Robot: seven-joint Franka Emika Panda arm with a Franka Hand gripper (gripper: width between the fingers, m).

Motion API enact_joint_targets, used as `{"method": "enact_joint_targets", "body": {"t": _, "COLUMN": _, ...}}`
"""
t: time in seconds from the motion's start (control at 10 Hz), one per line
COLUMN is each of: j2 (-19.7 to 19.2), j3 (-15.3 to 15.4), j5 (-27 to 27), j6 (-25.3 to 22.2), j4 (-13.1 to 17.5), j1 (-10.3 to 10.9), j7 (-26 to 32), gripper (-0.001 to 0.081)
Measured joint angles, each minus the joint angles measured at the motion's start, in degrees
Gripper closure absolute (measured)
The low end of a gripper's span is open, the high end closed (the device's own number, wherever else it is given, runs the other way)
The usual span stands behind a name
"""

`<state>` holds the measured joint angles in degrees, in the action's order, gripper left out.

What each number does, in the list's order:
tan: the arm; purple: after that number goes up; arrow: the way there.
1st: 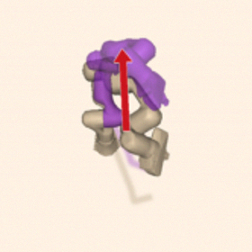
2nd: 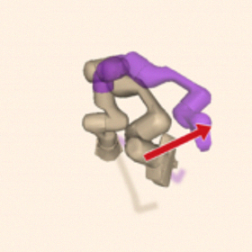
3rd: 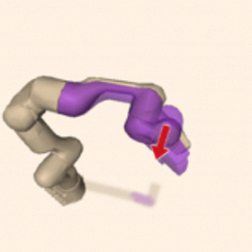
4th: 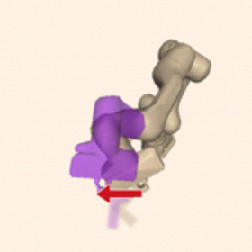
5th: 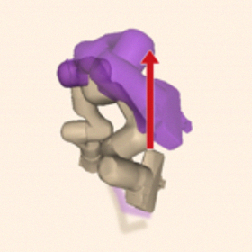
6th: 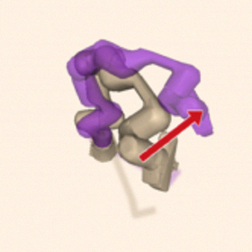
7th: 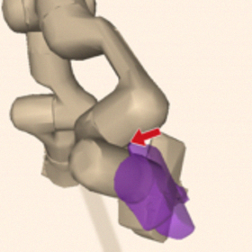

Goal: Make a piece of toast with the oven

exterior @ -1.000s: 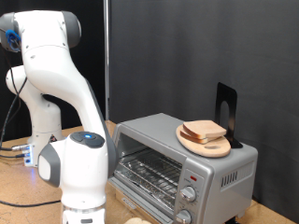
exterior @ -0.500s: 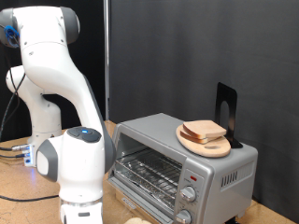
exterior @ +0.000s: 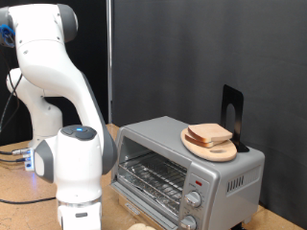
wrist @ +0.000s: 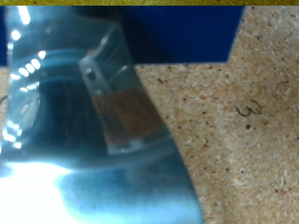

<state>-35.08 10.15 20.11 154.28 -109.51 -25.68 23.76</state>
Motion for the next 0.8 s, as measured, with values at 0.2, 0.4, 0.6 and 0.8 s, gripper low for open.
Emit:
{"method": "enact_joint_targets", "body": {"t": 0.2, "j2": 0.8, "j3": 0.94, "j5": -1.03, "j6": -0.39, "j4": -0.01, "j1": -1.16, "j7": 1.17, "gripper": 0.0315}}
{"method": "enact_joint_targets", "body": {"t": 0.4, "j2": 1.28, "j3": 1.24, "j5": -1.42, "j6": -1.04, "j4": -0.01, "j1": -1.72, "j7": 1.8, "gripper": 0.0315}}
{"method": "enact_joint_targets", "body": {"t": 0.6, "j2": 1.62, "j3": 1.11, "j5": -1.18, "j6": -2.04, "j4": -0.04, "j1": -1.7, "j7": 1.8, "gripper": 0.0315}}
{"method": "enact_joint_targets", "body": {"t": 0.8, "j2": 2.22, "j3": 1.11, "j5": -0.8, "j6": -4.24, "j4": -0.36, "j1": -1.69, "j7": 2.31, "gripper": 0.0315}}
